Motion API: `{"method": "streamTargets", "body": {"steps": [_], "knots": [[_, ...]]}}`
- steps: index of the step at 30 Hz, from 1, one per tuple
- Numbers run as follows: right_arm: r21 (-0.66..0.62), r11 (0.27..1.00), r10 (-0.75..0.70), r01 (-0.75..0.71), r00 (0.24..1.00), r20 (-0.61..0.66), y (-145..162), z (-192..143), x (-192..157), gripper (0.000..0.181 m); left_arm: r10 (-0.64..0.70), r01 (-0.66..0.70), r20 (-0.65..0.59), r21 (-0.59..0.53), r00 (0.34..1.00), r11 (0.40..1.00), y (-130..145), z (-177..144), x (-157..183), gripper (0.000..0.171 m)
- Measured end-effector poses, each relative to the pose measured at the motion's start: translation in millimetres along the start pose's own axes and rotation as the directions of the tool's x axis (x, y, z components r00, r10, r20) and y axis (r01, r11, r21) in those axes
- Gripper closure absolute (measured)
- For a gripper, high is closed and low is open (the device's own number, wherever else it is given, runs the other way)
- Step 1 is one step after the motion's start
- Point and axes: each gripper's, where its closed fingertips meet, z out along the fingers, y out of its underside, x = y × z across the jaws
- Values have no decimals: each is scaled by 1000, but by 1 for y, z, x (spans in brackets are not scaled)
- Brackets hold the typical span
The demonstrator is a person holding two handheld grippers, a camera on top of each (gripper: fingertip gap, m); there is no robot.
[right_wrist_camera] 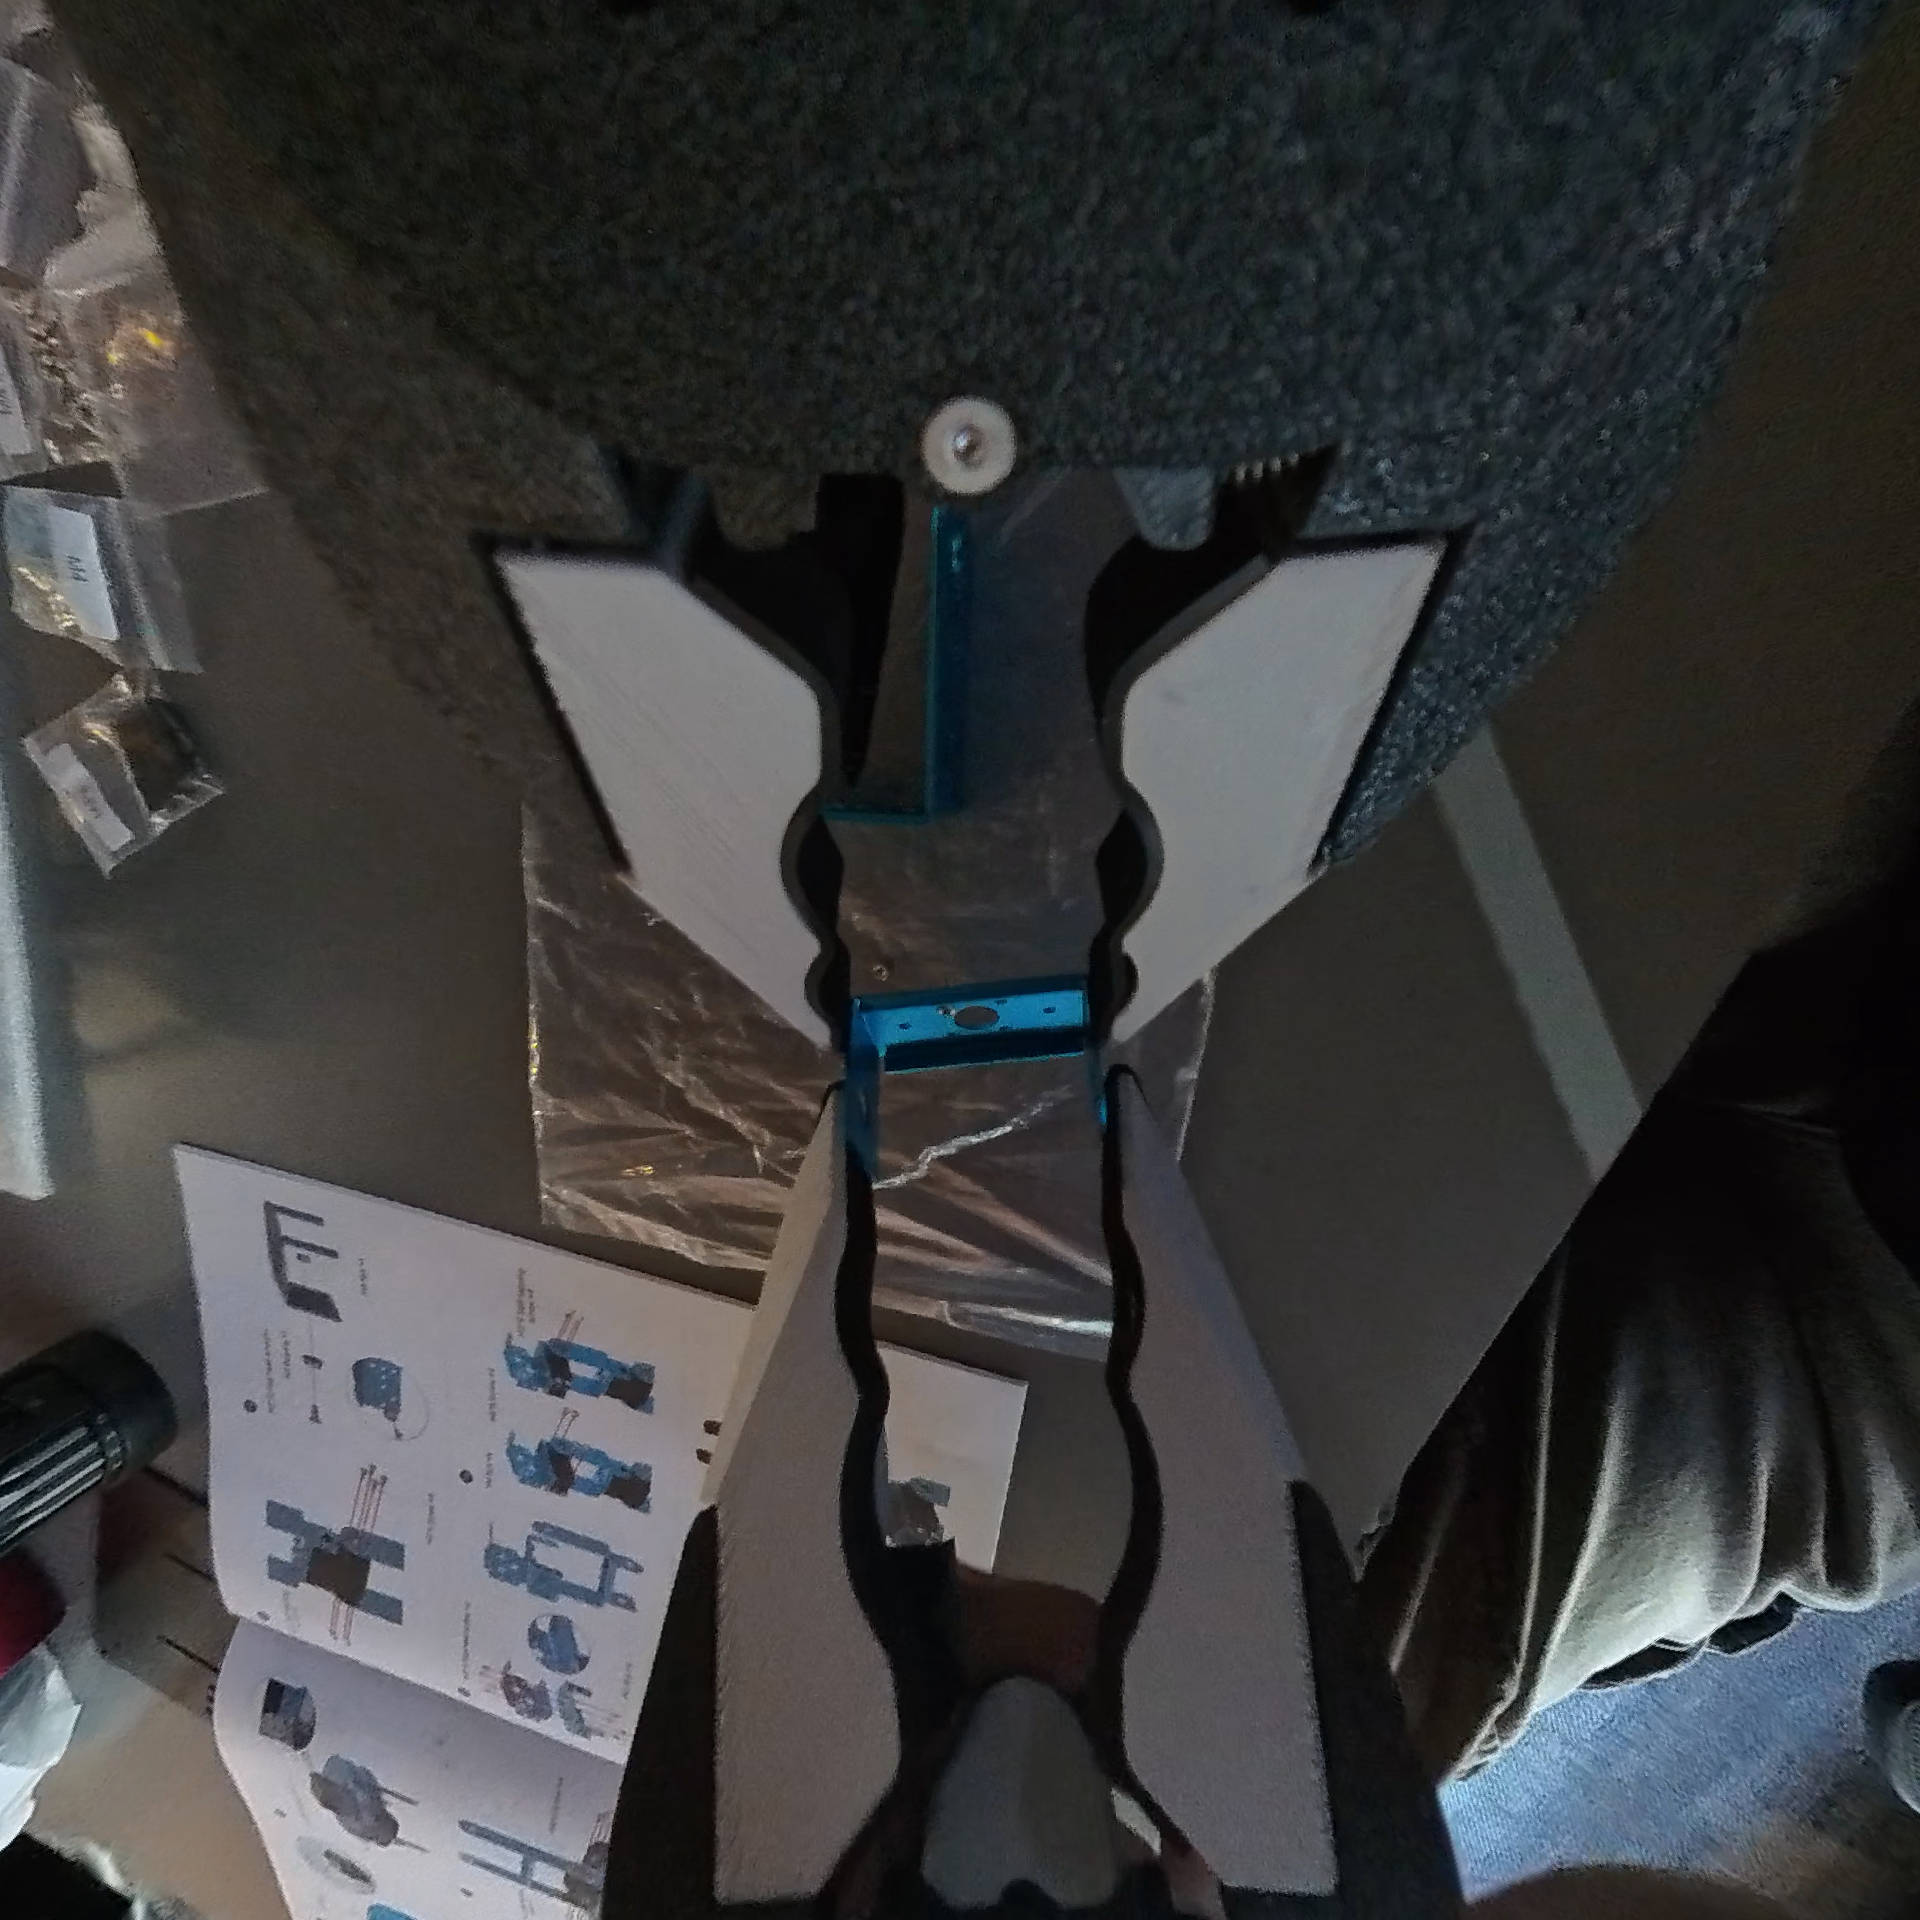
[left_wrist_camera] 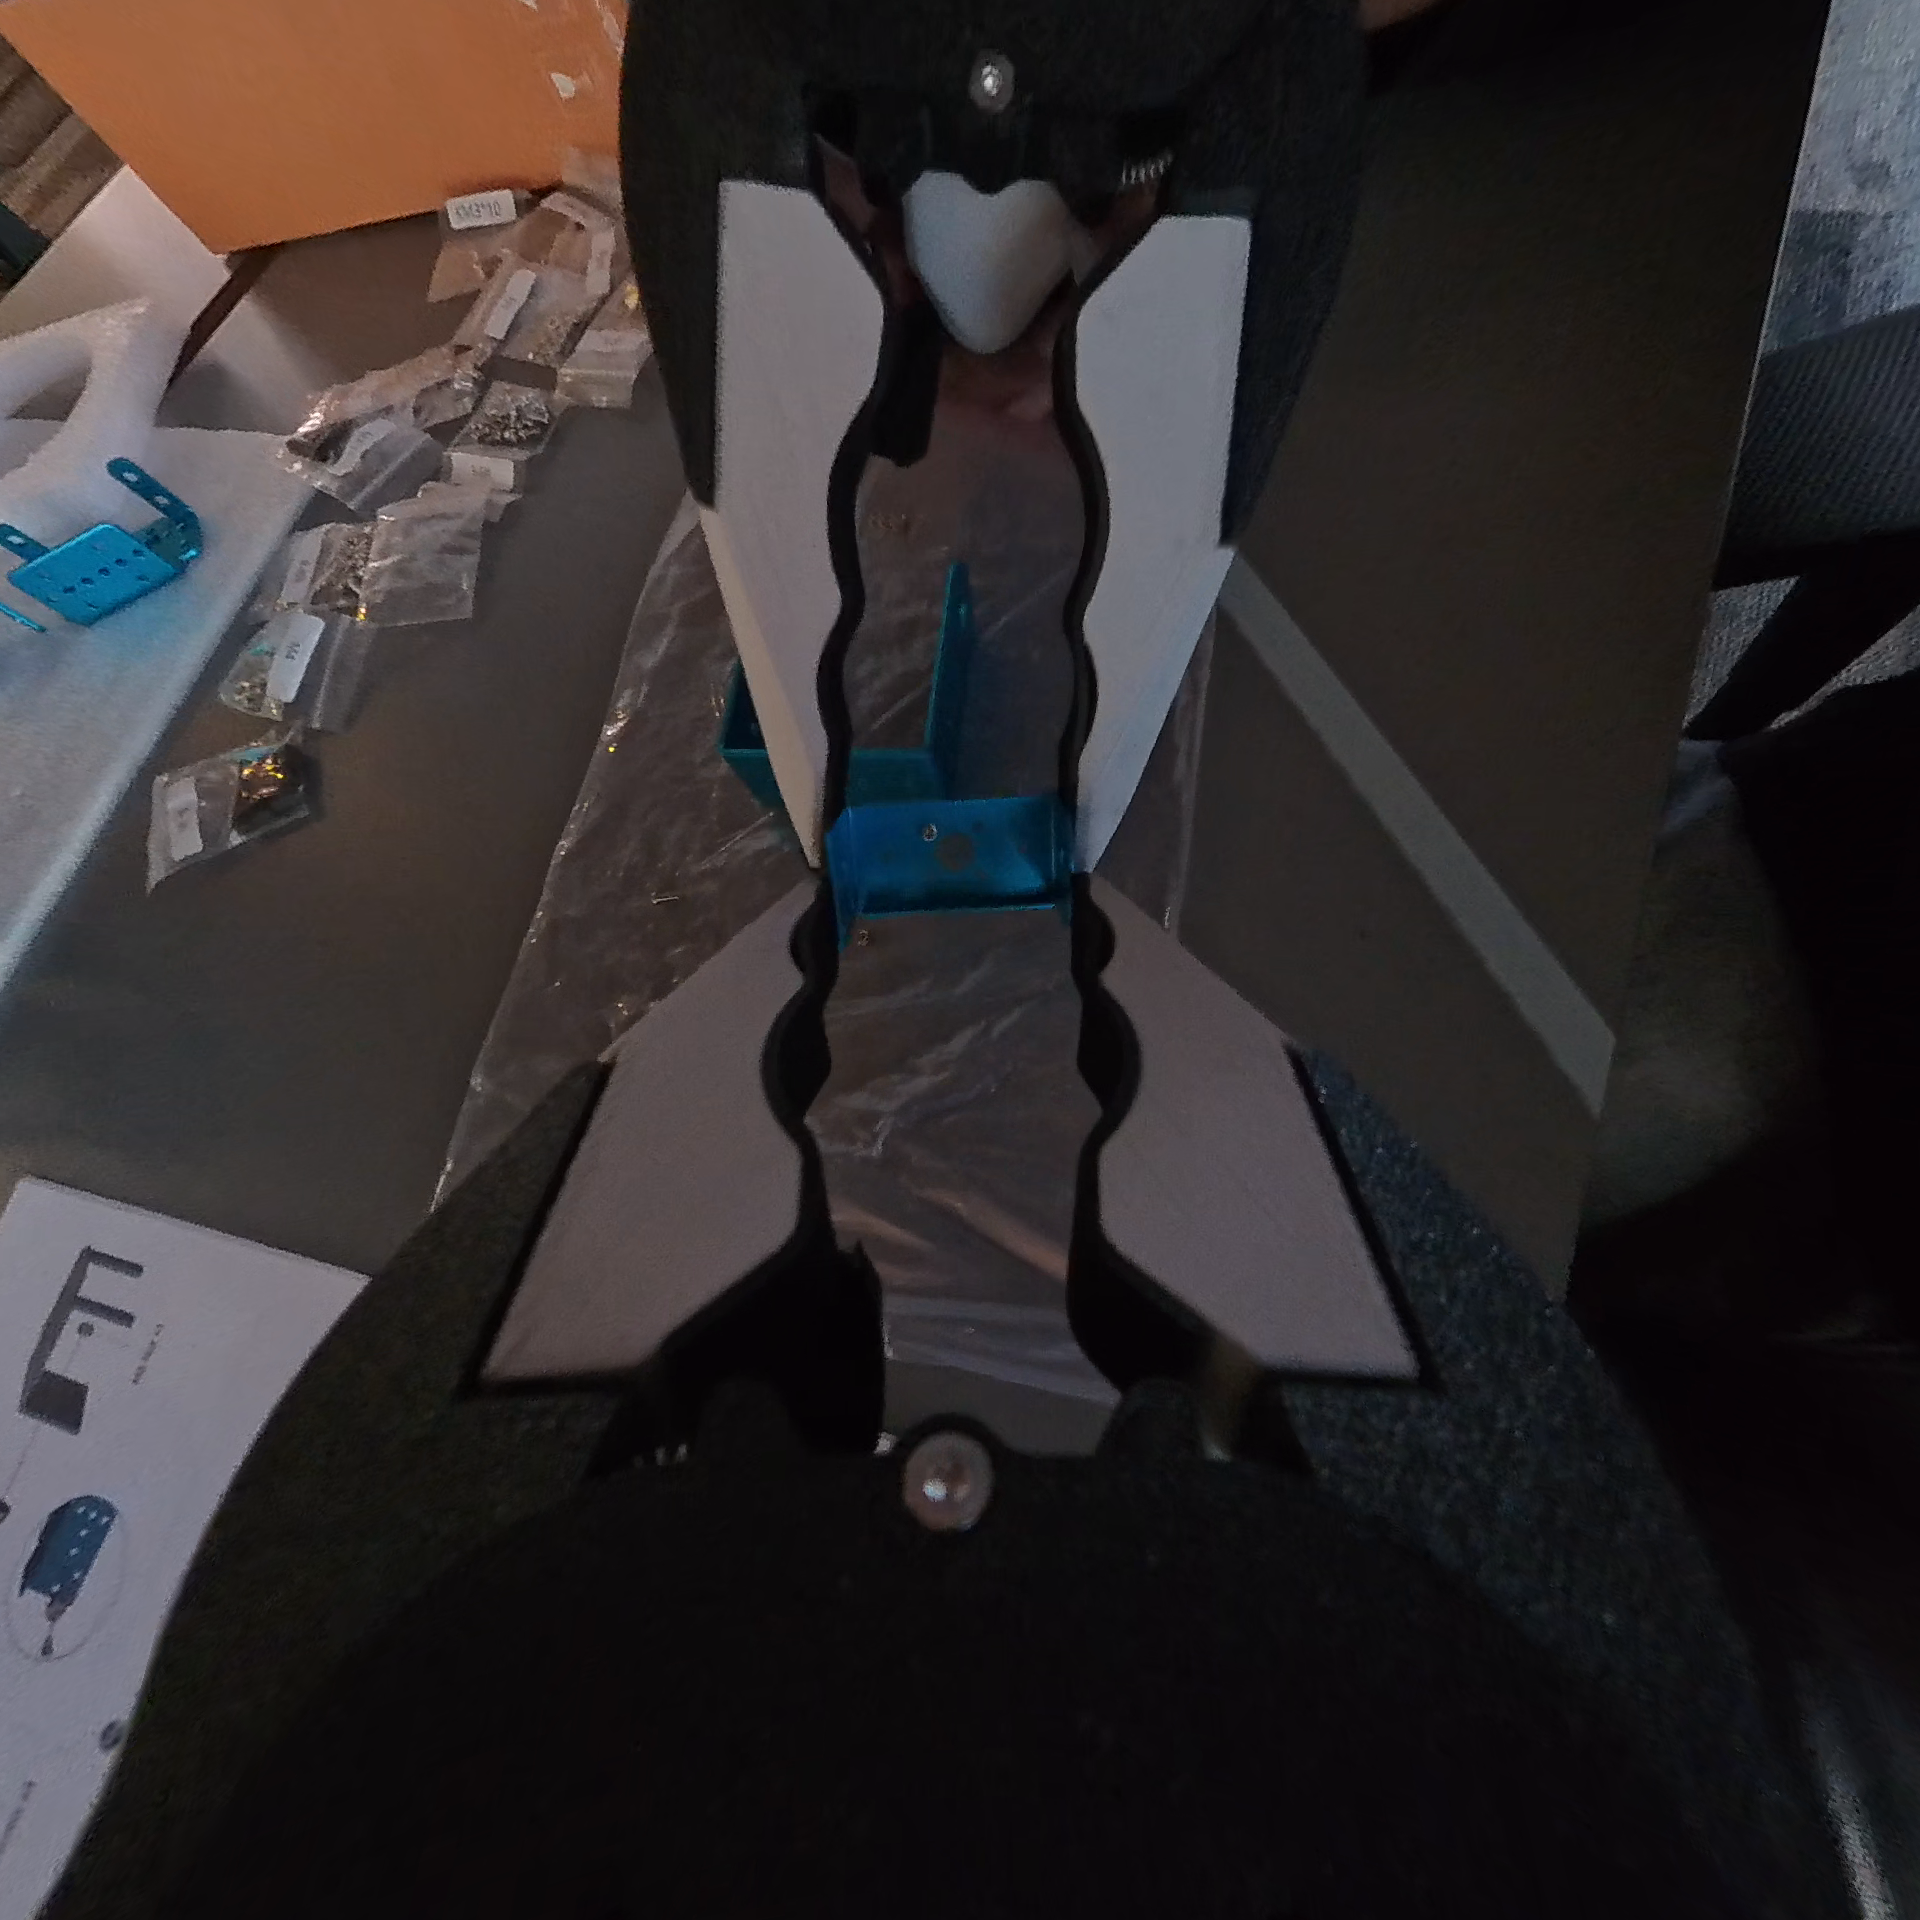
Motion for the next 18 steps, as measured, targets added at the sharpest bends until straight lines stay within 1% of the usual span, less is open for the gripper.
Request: {"method": "streamTargets", "body": {"steps": [2, 3, 5, 6, 7, 8, 9, 12, 13, 15, 17, 18], "knots": [[-4, 1000, 11, -11, 1000, 19, 3, 1, -1, 134, 12, -12, 0, -17, 1000, 1000, 2, 2, 0, 127], [-1, 1000, 19, -19, 1000, 25, 4, 0, -1, 131, 20, -19, 11, -19, 1000, 1000, 3, 3, -2, 127], [-15, 998, 58, -57, 997, 45, 8, -5, 2, 118, 23, -22, 33, -29, 999, 999, 7, 1, -7, 127], [-11, 997, 82, -82, 996, 46, 9, -10, 6, 115, 19, -18, 42, -23, 999, 1000, 7, -1, -9, 127], [-8, 993, 115, -114, 993, 42, 11, -14, 11, 109, 11, -11, 59, -9, 998, 1000, 7, -3, -13, 127], [-30, 987, 159, -159, 987, 27, 18, -17, 19, 97, 1, -2, 67, 4, 998, 1000, 6, -6, -16, 128], [-82, 977, 201, -198, 980, 18, 29, -18, 25, 83, -6, 6, 68, 10, 998, 1000, 6, -8, -17, 128], [-185, 950, 259, -250, 966, 23, 48, -16, 29, 80, -5, 6, 78, -4, 997, 1000, 8, -11, -21, 128], [-213, 946, 254, -246, 967, 9, 51, -14, 32, 81, -4, 5, 78, -12, 997, 1000, 9, -12, -22, 128], [-262, 941, 224, -213, 974, 14, 55, -9, 30, 96, 1, 1, 82, -28, 997, 1000, 9, -13, -25, 128], [-316, 928, 219, -199, 975, 31, 61, -3, 27, 107, 0, 2, 79, -28, 997, 1000, 7, -15, -27, 128], [-332, 924, 213, -189, 976, 38, 63, -2, 26, 109, -3, 5, 76, -22, 997, 1000, 6, -17, -27, 128]]}}
